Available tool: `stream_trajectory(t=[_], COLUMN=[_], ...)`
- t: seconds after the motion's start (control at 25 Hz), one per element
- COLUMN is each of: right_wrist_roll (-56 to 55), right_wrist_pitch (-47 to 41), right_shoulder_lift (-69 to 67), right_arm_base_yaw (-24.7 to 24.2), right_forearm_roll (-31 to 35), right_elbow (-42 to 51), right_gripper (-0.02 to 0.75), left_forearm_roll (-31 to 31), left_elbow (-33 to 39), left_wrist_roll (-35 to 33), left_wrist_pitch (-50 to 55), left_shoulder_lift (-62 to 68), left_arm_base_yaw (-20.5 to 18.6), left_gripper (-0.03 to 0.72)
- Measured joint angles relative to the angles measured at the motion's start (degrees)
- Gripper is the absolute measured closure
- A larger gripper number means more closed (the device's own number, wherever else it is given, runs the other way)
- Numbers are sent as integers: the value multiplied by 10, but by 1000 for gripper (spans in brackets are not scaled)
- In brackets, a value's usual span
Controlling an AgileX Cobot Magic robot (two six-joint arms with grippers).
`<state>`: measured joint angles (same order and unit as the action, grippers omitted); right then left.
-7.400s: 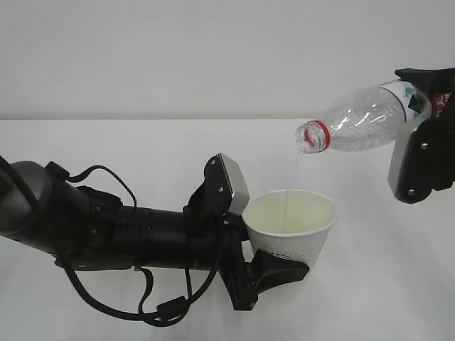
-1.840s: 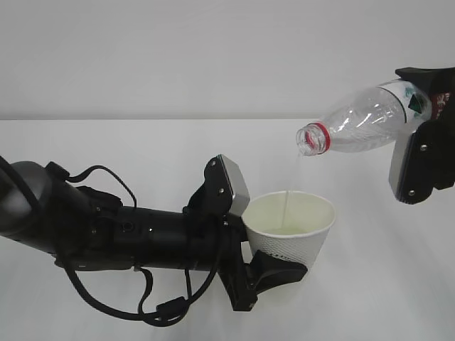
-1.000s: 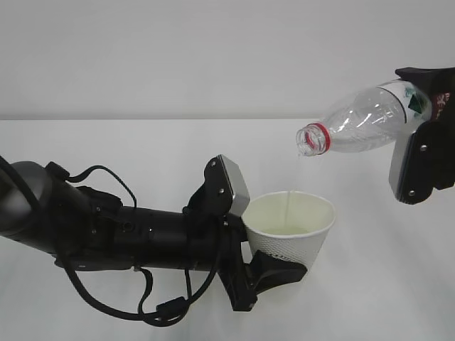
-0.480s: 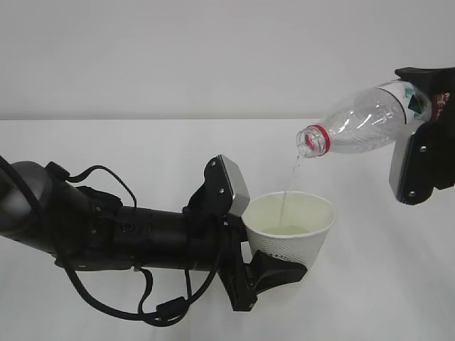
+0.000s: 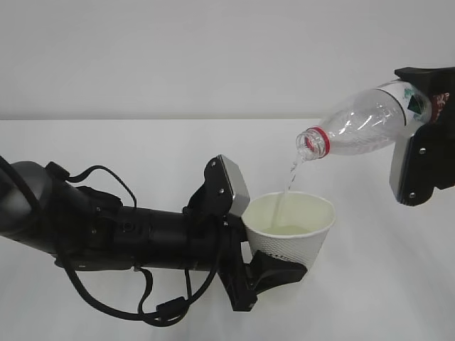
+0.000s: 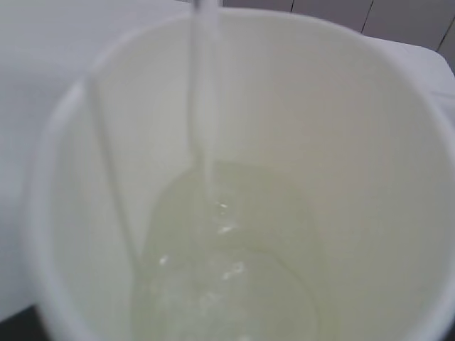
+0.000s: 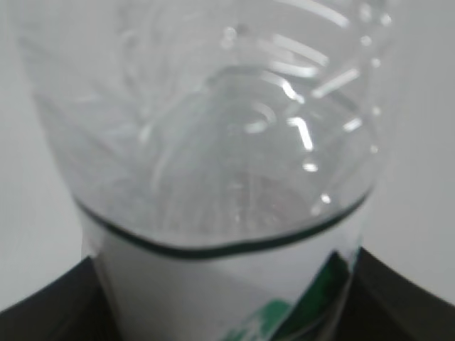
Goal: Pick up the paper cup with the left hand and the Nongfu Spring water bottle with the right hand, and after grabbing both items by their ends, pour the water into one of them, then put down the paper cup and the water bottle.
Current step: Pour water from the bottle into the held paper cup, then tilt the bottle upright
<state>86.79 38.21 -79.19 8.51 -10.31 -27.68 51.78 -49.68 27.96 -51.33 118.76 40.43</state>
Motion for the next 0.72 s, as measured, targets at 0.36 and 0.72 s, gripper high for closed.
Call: stream_trajectory(t=[0.36, 0.72], right_wrist_roll=[2, 2], right_wrist_pitch=[0, 0], right_shoulder_lift=[0, 0], right_arm_base_yaw=[0, 0], right_forearm_roll=[0, 0], right_elbow=[0, 0], right_gripper=[224, 224], left_forearm_roll=[0, 0], left_elbow=[0, 0], left_wrist_roll=[0, 0], left_wrist_pitch=[0, 0], left_shoulder_lift=[0, 0], left_arm_base_yaw=[0, 0], left_gripper=[196, 196])
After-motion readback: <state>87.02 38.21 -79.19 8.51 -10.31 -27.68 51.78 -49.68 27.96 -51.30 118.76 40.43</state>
